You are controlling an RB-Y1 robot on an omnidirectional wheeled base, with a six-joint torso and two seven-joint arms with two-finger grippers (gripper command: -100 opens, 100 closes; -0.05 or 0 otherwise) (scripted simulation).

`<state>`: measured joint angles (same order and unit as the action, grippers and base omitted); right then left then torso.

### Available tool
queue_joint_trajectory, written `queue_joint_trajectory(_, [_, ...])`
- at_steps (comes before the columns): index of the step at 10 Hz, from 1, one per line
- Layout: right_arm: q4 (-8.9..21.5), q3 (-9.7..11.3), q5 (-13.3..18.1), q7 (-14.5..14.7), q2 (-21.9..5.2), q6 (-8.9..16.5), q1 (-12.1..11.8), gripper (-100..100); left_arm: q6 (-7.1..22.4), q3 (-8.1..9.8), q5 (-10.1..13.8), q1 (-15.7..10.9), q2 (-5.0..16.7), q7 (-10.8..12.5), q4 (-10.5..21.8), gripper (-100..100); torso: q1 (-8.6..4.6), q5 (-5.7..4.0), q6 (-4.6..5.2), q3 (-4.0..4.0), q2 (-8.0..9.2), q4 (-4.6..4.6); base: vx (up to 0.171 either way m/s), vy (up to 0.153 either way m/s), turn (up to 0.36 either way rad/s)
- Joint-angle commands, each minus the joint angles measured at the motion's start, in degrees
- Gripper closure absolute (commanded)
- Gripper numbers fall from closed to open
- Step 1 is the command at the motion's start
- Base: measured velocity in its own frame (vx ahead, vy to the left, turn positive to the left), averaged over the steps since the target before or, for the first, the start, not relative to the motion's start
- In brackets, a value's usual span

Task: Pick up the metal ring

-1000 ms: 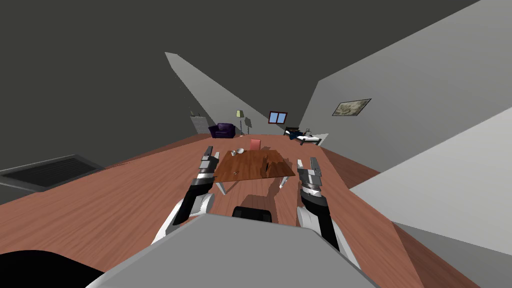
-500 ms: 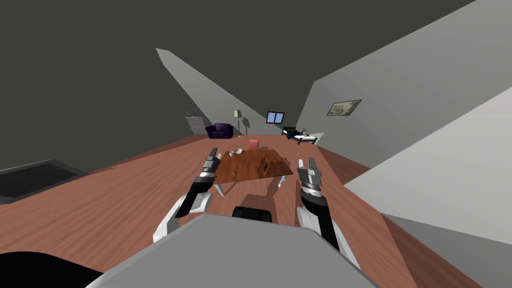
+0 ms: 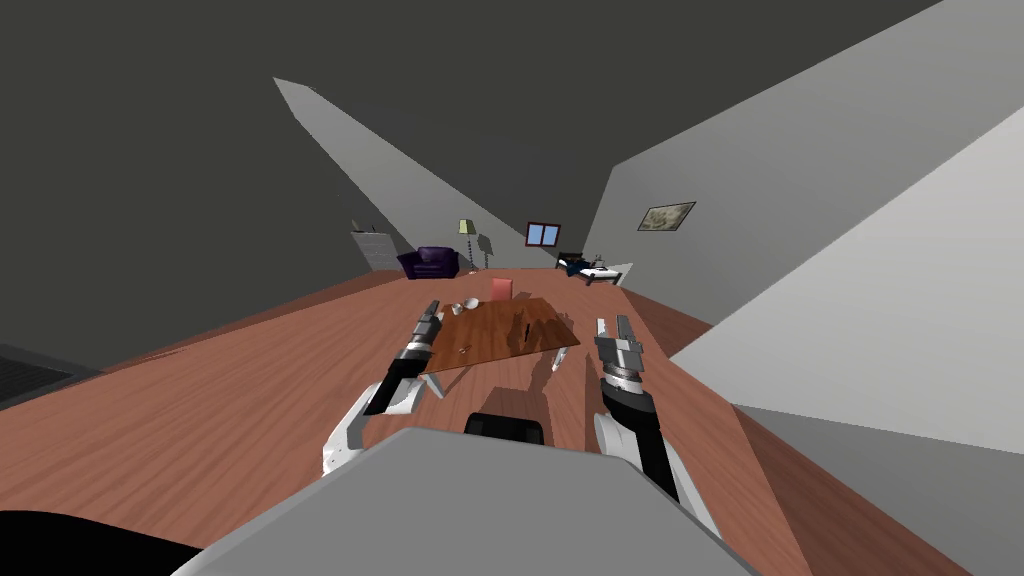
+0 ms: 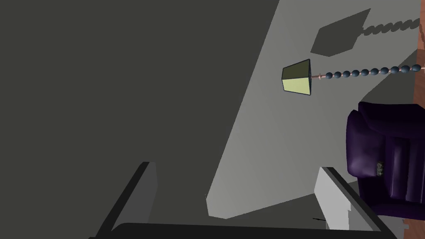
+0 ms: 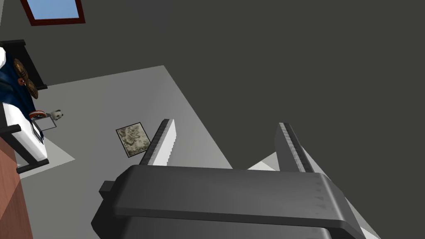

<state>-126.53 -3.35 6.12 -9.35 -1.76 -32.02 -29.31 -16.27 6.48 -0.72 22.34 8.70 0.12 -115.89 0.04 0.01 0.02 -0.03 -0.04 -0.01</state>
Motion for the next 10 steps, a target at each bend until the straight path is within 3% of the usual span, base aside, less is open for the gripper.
queue_joint_trajectory(1, [0.00,0.00,0.00,0.00,0.00,0.00,0.00,0,1.72,0.99,0.52,-1.89,0.54,0.10,2.86,-100,0.00,0.00,0.00,0.00,0.00,0.00,0.004,0.010,-0.169])
queue_joint_trajectory(10, [0.00,0.00,0.00,0.00,0.00,0.00,0.00,0,5.73,3.94,2.01,-8.00,0.76,0.43,15.63,-100,-0.02,-0.01,0.00,0.00,0.00,0.00,0.003,0.008,-0.101])
